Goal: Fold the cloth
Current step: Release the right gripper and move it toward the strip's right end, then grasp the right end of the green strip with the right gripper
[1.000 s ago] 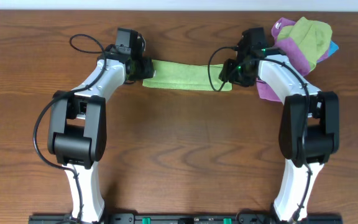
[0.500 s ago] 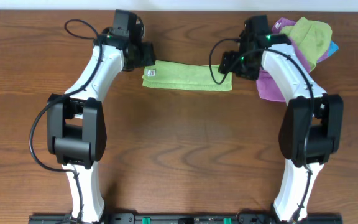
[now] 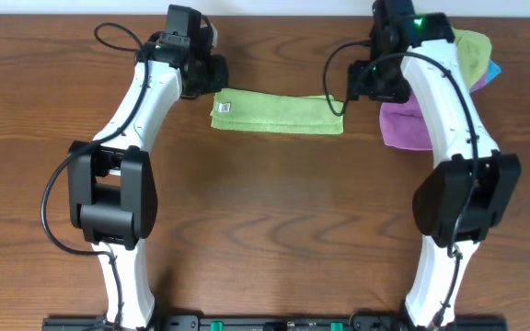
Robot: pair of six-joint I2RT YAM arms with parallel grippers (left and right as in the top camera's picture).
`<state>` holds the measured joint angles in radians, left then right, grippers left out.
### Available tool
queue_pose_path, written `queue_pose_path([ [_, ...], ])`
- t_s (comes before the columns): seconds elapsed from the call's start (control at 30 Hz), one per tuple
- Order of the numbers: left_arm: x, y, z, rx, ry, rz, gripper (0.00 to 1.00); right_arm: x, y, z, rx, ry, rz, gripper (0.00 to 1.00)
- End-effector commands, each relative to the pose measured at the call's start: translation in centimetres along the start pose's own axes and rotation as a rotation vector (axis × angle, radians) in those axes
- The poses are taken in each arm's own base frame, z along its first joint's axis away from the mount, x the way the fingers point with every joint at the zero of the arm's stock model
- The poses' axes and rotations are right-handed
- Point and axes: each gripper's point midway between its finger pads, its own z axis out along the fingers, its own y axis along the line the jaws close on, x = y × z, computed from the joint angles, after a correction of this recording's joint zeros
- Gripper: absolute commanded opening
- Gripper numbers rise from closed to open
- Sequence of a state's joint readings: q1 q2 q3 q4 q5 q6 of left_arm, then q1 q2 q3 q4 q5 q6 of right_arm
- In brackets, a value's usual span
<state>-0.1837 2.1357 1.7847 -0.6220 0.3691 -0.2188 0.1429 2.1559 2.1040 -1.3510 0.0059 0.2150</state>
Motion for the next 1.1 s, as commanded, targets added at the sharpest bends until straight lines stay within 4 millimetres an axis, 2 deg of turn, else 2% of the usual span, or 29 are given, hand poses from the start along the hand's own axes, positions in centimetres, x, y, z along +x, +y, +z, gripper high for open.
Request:
queue_pose_path([
  [0.0, -0.5, -2.2, -1.1, 0.056, -0.016, 0.082, 0.06, -0.2, -1.7, -2.2, 0.106, -0.042, -0.036, 0.66],
  [0.13, 0.6, -2.0, -0.3, -0.141, -0.016, 0.234, 0.06, 0.4, -2.6, -4.5, 0.119, -0.065, -0.021, 0.66],
  [0.23, 1.0, -2.7, 0.0, -0.278, -0.034, 0.346, 0.05, 0.7, -4.1, -6.7, 0.135, -0.1, 0.006, 0.67],
  [0.37, 1.1, -3.1, 0.0, -0.378, -0.049, 0.435, 0.06, 1.6, -6.3, -8.4, 0.141, -0.126, 0.055, 0.67],
  [0.43, 1.0, -2.3, -0.1, -0.429, -0.051, 0.437, 0.05, 2.3, -6.7, -7.9, 0.111, -0.122, 0.063, 0.68],
  [0.57, 1.4, -0.4, 0.4, -0.45, -0.014, 0.402, 0.06, 4.1, -6.6, -5.0, 0.053, -0.078, 0.036, 0.69],
  [0.7, 2.3, 1.2, 1.6, -0.44, 0.04, 0.376, 0.06, 5.4, -5.0, -2.0, -0.045, -0.034, -0.01, 0.7],
  [0.87, 3.5, 1.9, 3.7, -0.428, 0.091, 0.365, 0.05, 4.6, -1.8, -0.4, -0.223, -0.079, -0.06, 0.7],
  [0.97, 4.6, 2.6, 5.1, -0.425, 0.126, 0.341, 0.06, 4.0, -0.8, 0.0, -0.271, -0.11, -0.07, 0.72],
  [1.07, 5.0, 2.8, 5.8, -0.418, 0.14, 0.339, 0.06, 3.8, 0.0, 0.5, -0.321, -0.127, -0.08, 0.72],
])
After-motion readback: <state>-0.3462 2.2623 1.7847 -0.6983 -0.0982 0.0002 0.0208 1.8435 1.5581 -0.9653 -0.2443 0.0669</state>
